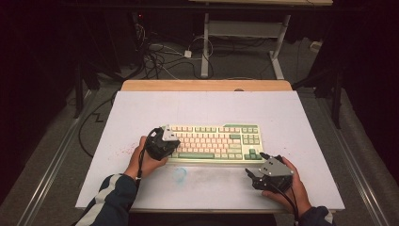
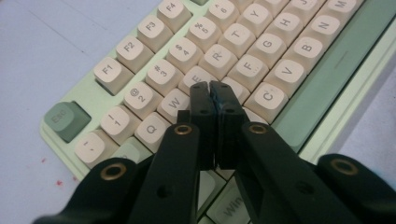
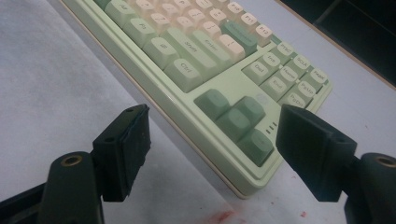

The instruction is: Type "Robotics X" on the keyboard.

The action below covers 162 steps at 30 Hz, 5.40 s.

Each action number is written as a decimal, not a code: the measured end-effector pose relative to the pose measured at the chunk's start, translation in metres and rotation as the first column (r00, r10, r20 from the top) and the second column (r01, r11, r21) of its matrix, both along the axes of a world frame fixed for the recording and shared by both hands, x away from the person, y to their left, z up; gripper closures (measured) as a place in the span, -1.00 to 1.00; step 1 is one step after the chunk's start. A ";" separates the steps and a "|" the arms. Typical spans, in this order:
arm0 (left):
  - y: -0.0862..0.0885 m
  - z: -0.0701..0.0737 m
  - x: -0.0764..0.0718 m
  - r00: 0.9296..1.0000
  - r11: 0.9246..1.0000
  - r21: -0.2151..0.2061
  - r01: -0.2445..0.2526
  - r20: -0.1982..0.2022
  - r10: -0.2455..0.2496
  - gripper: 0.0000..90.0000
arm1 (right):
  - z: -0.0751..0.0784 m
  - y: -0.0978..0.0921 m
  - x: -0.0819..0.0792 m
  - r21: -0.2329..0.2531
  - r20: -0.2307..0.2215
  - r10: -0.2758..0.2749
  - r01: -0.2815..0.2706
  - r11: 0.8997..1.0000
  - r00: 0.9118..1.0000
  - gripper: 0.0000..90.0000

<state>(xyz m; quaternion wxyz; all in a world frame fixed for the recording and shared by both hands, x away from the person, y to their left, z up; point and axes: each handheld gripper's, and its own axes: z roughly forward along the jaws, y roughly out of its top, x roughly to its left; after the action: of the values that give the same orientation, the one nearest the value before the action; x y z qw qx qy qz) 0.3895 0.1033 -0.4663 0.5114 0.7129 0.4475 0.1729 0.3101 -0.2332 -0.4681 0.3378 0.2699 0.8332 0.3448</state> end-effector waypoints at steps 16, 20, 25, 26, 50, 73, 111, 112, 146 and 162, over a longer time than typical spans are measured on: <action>0.004 0.010 -0.009 0.999 0.999 -0.035 0.000 0.039 0.002 0.88 | 0.001 -0.002 0.000 0.001 0.004 0.000 0.000 1.000 1.000 -0.40; 0.003 0.011 -0.011 0.999 0.999 -0.039 0.006 0.041 -0.004 0.88 | 0.001 -0.002 -0.001 0.002 0.005 -0.001 0.001 1.000 1.000 -0.40; 0.003 0.015 -0.016 0.999 0.999 -0.043 0.017 0.052 -0.015 0.88 | 0.001 -0.002 -0.001 0.002 0.005 -0.001 0.001 1.000 1.000 -0.40; 0.004 0.015 -0.017 0.998 0.999 -0.040 0.021 0.054 -0.018 0.88 | 0.001 -0.002 -0.001 0.002 0.005 -0.002 0.002 1.000 1.000 -0.40; 0.004 0.020 -0.045 0.995 0.996 -0.040 0.084 0.065 -0.081 0.89 | 0.002 -0.003 -0.001 0.001 0.013 -0.004 0.004 1.000 1.000 -0.40; -0.036 0.007 -0.040 0.986 0.987 0.001 0.159 0.041 -0.159 0.88 | 0.000 -0.001 -0.001 -0.010 0.004 0.003 -0.003 1.000 1.000 -0.40; -0.046 0.007 -0.038 0.981 0.983 0.008 0.183 0.063 -0.183 0.85 | -0.003 0.001 -0.001 -0.046 -0.020 0.023 -0.023 0.999 1.000 -0.39; -0.045 0.009 -0.039 0.981 0.983 0.005 0.183 0.066 -0.183 0.85 | -0.003 0.001 -0.001 -0.047 -0.021 0.022 -0.023 0.999 1.000 -0.39; -0.005 0.018 -0.039 0.981 0.998 0.014 0.063 0.185 -0.064 -0.37 | 0.000 -0.002 -0.001 -0.014 -0.011 0.008 -0.008 1.000 1.000 -0.39; 0.030 0.006 -0.048 0.982 1.000 0.020 -0.002 0.189 -0.002 -0.52 | 0.002 -0.003 0.001 0.003 -0.019 -0.009 0.009 1.000 1.000 -0.38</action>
<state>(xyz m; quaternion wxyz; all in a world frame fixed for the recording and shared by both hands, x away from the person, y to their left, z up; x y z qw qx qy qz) 0.3420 0.1334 -0.4601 0.5443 0.6985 0.3952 0.2443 0.3106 -0.2366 -0.4663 0.3310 0.2775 0.8345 0.3421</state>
